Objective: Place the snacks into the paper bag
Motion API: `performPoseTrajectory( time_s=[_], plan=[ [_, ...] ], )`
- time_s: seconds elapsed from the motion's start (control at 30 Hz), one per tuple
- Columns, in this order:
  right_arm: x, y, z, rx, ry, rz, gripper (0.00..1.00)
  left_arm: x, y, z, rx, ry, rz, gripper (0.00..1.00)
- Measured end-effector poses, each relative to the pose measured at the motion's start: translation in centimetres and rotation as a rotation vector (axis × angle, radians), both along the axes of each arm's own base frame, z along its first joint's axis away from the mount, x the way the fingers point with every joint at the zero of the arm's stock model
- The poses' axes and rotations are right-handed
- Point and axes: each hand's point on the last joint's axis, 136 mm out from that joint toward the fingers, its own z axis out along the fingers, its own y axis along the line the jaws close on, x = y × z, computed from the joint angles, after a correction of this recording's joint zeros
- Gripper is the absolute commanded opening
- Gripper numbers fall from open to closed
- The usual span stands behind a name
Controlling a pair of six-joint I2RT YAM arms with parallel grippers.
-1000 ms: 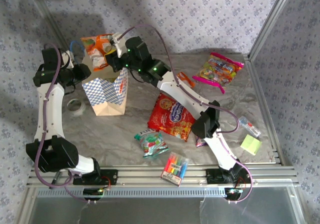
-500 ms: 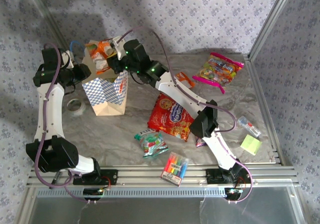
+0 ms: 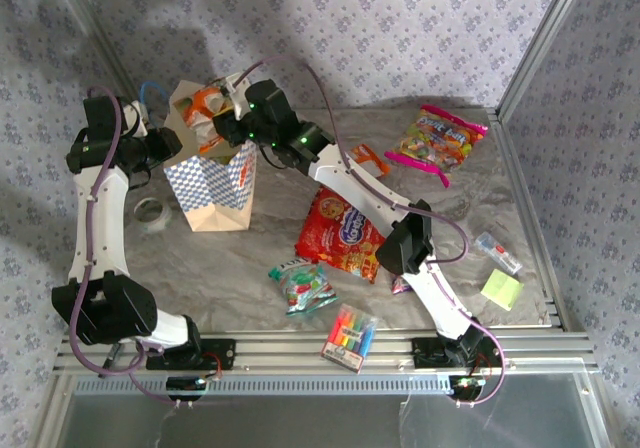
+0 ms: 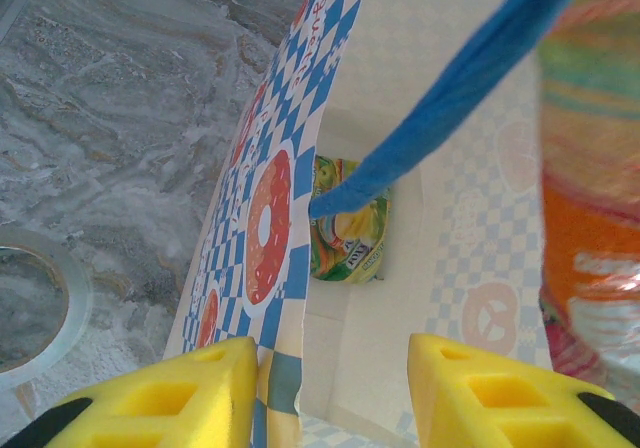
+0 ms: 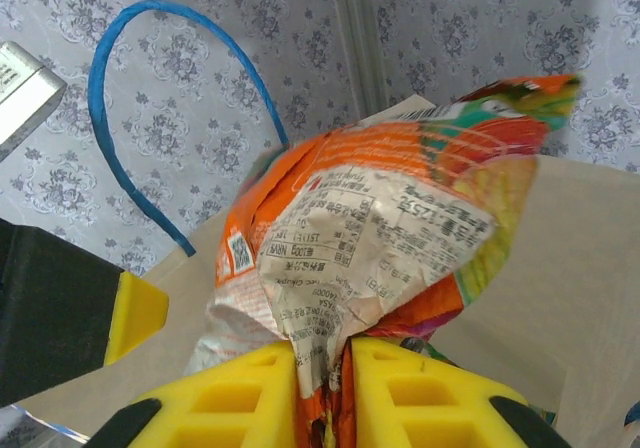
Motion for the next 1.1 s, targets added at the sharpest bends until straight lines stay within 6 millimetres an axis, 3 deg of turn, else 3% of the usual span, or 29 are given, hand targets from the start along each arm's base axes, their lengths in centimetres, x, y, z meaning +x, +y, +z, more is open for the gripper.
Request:
performPoseTrajectory(
  time_s=[0.2, 0.43, 0.8, 1.1],
  plan=[
    [0.1, -0.1, 0.4, 0.008, -0.004, -0.009, 0.39, 0.0, -0.1, 0.0, -0.003, 0.000, -0.002, 0.44],
    [0.0, -0.2, 0.7, 0.013, -0.004, -0.009, 0.38, 0.0, -0.1, 0.0, -0.003, -0.001, -0.003, 0.44],
    [-0.4, -0.4, -0.9, -0.039, 0.040, -0.005, 0.38, 0.0, -0.2, 0.0, -0.008, -0.001, -0.007, 0.44],
    [-1.9, -0.6, -0.8, -0.057, 0.081, 0.037, 0.40, 0.0, -0.2, 0.0, -0.008, -0.001, -0.007, 0.45]
  ],
)
